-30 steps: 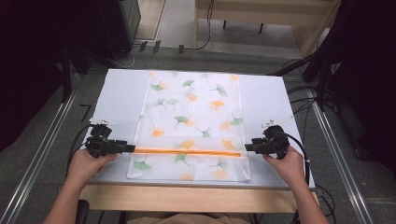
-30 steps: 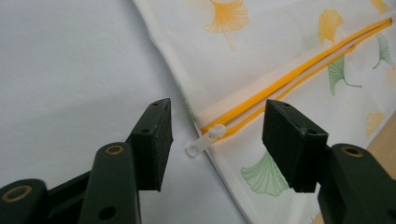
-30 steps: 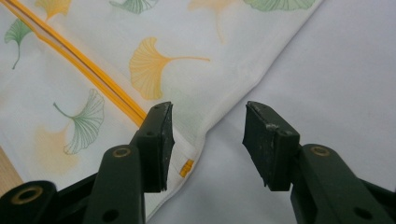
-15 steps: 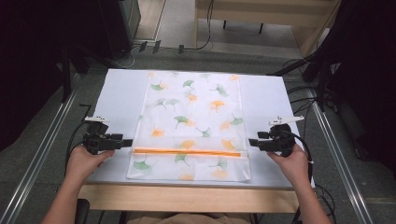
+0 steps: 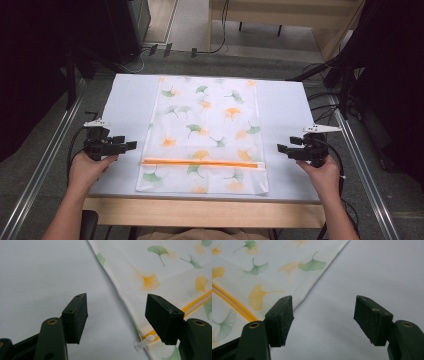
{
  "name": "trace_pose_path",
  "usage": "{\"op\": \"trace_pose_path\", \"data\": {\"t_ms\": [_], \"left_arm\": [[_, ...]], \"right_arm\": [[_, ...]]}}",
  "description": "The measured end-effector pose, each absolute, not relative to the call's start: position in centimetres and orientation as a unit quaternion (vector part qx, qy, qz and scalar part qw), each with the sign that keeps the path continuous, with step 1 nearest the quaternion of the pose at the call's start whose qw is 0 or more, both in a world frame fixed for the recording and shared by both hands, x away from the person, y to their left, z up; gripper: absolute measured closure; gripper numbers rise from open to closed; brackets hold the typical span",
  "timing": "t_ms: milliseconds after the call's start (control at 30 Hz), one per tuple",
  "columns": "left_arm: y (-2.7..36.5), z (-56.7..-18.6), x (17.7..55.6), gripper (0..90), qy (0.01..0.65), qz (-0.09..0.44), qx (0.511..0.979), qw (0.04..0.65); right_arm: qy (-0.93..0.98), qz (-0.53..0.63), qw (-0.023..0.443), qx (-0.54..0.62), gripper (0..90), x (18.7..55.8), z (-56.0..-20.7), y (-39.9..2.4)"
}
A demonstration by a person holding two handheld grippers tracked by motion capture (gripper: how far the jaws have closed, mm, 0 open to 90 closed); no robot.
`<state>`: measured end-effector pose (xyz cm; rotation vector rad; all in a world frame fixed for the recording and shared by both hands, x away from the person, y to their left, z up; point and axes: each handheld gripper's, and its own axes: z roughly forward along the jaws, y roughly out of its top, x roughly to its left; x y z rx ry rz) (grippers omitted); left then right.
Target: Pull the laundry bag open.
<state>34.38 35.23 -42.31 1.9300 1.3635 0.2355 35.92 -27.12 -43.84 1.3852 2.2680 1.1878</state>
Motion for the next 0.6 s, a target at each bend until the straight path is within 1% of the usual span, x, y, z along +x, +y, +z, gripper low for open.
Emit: {"op": "trace_pose_path", "data": {"t_ms": [100,200,600], "left_arm": [[35.6,-42.4,34.7,34.9,0.538,0.101,0.748,0.377],[35.9,-42.7,35.2,34.9,0.54,0.102,0.745,0.378],[35.5,-43.2,35.9,33.4,0.537,0.111,0.751,0.368]], "right_arm": [[0.765,0.407,0.128,0.482,32.3,35.9,-43.9,-27.8],[0.761,0.408,0.14,0.484,29.4,35.9,-44.2,-28.3],[0.749,0.393,0.162,0.508,23.6,36.8,-45.7,-29.4]]}}
